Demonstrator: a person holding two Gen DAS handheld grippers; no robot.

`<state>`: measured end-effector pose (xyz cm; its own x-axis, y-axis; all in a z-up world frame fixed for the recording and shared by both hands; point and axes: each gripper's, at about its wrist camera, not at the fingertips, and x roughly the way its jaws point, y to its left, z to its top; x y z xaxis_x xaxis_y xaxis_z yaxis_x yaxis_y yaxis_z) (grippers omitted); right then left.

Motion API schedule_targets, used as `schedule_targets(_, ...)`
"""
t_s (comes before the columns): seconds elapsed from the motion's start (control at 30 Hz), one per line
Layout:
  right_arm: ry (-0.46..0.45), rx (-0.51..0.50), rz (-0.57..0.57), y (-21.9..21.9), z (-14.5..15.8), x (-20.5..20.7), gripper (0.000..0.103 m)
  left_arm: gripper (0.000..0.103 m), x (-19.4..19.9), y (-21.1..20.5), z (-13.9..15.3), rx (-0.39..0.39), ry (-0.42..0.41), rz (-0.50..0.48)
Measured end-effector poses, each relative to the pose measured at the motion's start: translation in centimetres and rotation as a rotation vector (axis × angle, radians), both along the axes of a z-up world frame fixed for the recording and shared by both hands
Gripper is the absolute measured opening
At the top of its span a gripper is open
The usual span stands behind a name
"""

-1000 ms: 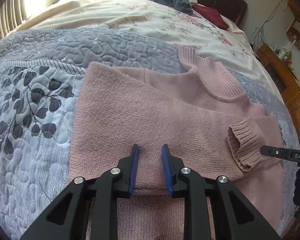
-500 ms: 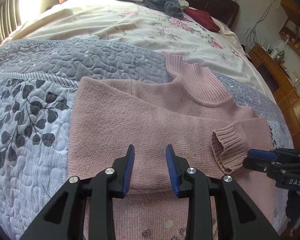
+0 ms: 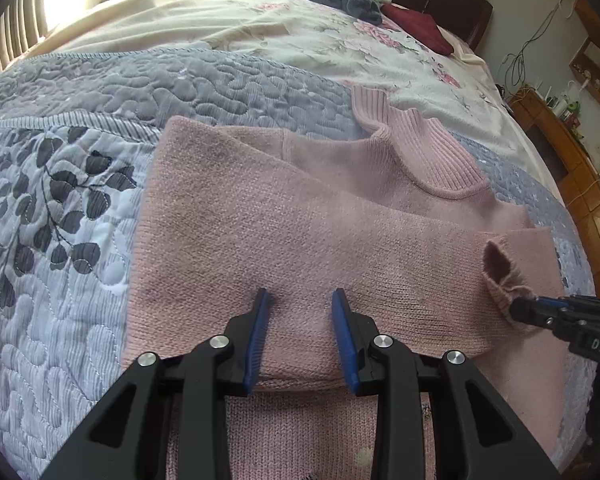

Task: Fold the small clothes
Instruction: 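Grasp the folded cuff with the right tool, straighten it, release, then grasp the turtleneck collar with both tools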

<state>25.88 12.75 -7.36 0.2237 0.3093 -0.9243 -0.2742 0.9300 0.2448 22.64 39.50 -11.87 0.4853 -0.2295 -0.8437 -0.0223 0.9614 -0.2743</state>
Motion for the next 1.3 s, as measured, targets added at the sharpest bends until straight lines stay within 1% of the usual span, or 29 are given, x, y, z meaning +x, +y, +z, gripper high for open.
schedule_targets(0.07, -0.01, 0.05, -0.033, -2.3, 1.3, 0.2, 0.012, 0.032, 0.1, 0.0, 0.0, 0.003, 0.0, 0.004)
schedule_targets(0.13, -0.022, 0.08, -0.071, -4.5, 2.5, 0.1, 0.012, 0.032, 0.1, -0.1, 0.0, 0.006, 0.001, 0.005)
schedule_targets(0.2, -0.032, 0.088, -0.107, -6.6, 3.2, 0.1, 0.012, 0.032, 0.1, -0.2, 0.0, 0.008, 0.0, 0.007)
schedule_targets(0.27, -0.035, 0.079, -0.147, -8.4, 3.3, 0.4, 0.012, 0.032, 0.1, -0.1, 0.0, 0.01, -0.003, 0.007)
schedule_targets(0.4, 0.004, 0.037, -0.24, -12.7, 1.7, 0.9, 0.012, 0.033, 0.0, -0.1, -0.1, 0.011, -0.009, 0.006)
schedule_targets(0.5, 0.065, 0.012, -0.277, -14.8, -0.4, 0.7, 0.013, 0.033, 0.1, -0.1, -0.1, 0.014, -0.006, 0.005)
schedule_targets(0.57, 0.078, -0.016, -0.304, -15.8, -1.1, 0.3, 0.013, 0.033, 0.1, -0.2, 0.0, 0.023, -0.002, 0.003)
schedule_targets(0.6, 0.069, -0.023, -0.307, -16.1, -1.1, 0.1, 0.014, 0.033, 0.1, -0.3, 0.2, 0.033, 0.002, 0.002)
schedule_targets(0.67, 0.036, 0.0, -0.305, -16.2, -0.3, -0.2, 0.016, 0.032, 0.0, -0.6, 1.0, 0.044, -0.006, 0.008)
schedule_targets(0.77, -0.008, 0.037, -0.255, -14.9, 0.9, -0.1, 0.016, 0.033, -0.1, -1.8, 2.7, 0.003, -0.053, -0.012)
schedule_targets(0.83, -0.012, 0.051, -0.21, -13.5, 1.1, 0.1, 0.016, 0.033, 0.1, -3.1, 3.2, -0.022, -0.059, -0.044)
schedule_targets(0.9, 0.002, 0.047, -0.186, -12.4, 0.6, 0.5, 0.016, 0.033, 0.4, -4.3, 3.0, -0.039, -0.046, -0.071)
schedule_targets(1.0, 0.029, 0.026, -0.188, -12.2, -0.8, 0.8, 0.017, 0.033, 0.5, -5.3, 2.0, -0.009, -0.023, -0.087)
schedule_targets(1.07, 0.046, -0.005, -0.206, -12.8, -1.9, 0.7, 0.017, 0.033, 0.6, -5.1, 0.9, 0.008, 0.009, -0.079)
schedule_targets(1.1, 0.052, -0.023, -0.213, -13.1, -2.5, 0.6, 0.015, 0.033, 0.6, -4.9, 0.4, 0.007, 0.019, -0.077)
schedule_targets(1.13, 0.059, -0.016, -0.214, -13.5, -3.0, 0.6, 0.012, 0.033, 0.5, -4.6, 0.0, -0.003, 0.014, -0.08)
schedule_targets(1.2, 0.066, 0.022, -0.221, -14.1, -3.6, 0.5, 0.012, 0.033, 0.3, -4.4, -0.2, -0.007, 0.001, -0.091)
schedule_targets(1.3, 0.073, 0.027, -0.218, -14.1, -3.6, 0.6, 0.011, 0.033, 0.2, -4.4, -0.3, -0.007, -0.004, -0.091)
